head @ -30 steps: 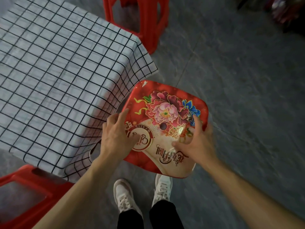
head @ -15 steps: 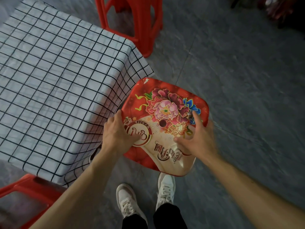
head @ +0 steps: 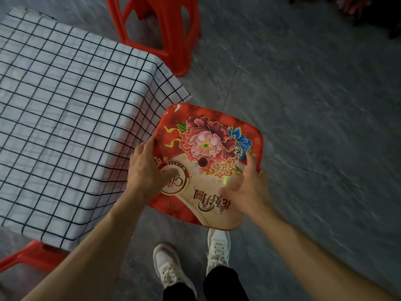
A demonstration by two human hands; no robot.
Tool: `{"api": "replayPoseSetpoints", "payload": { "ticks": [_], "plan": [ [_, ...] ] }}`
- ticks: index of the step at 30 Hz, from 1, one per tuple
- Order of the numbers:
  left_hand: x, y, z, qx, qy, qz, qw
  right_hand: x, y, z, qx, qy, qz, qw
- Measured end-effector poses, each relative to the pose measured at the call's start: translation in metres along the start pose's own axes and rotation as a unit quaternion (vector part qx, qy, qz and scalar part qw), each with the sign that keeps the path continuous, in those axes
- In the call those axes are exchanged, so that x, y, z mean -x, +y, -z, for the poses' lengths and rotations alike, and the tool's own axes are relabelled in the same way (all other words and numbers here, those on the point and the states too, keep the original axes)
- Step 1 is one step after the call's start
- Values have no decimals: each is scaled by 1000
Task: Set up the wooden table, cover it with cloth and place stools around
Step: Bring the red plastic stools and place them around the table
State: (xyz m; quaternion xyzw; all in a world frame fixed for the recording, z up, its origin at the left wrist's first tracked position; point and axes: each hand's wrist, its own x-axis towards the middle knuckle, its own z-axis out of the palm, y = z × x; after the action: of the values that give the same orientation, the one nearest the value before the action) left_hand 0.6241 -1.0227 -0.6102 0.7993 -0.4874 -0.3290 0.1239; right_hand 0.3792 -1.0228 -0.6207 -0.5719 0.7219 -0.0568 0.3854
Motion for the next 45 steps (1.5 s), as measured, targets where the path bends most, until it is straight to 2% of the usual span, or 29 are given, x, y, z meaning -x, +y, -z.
{"api": "replayPoseSetpoints", "payload": {
  "ticks": [11,16,23,29,35,39,45],
  "plan": [
    [18,27,-26,-2,-40,-37,998,6,39,36,6,10,-11,1000],
    [24,44,-37,11,-34,-63,997,11,59,53,-4,4,-23,1000],
    [38,67,-59,7,-80,-69,994,13,88,76,0,16,-42,999],
    [47,75,-77,4,-83,-84,993,19,110,85,-4,27,-57,998],
    [49,78,-78,-16,-108,-97,989,24,113,88,-17,30,-85,996],
    [49,80,-77,-56,-107,-96,988,20,107,86,-26,37,-84,995],
    [54,83,-83,-56,-94,-84,990,17,112,87,-20,46,-64,997]
  ]
}}
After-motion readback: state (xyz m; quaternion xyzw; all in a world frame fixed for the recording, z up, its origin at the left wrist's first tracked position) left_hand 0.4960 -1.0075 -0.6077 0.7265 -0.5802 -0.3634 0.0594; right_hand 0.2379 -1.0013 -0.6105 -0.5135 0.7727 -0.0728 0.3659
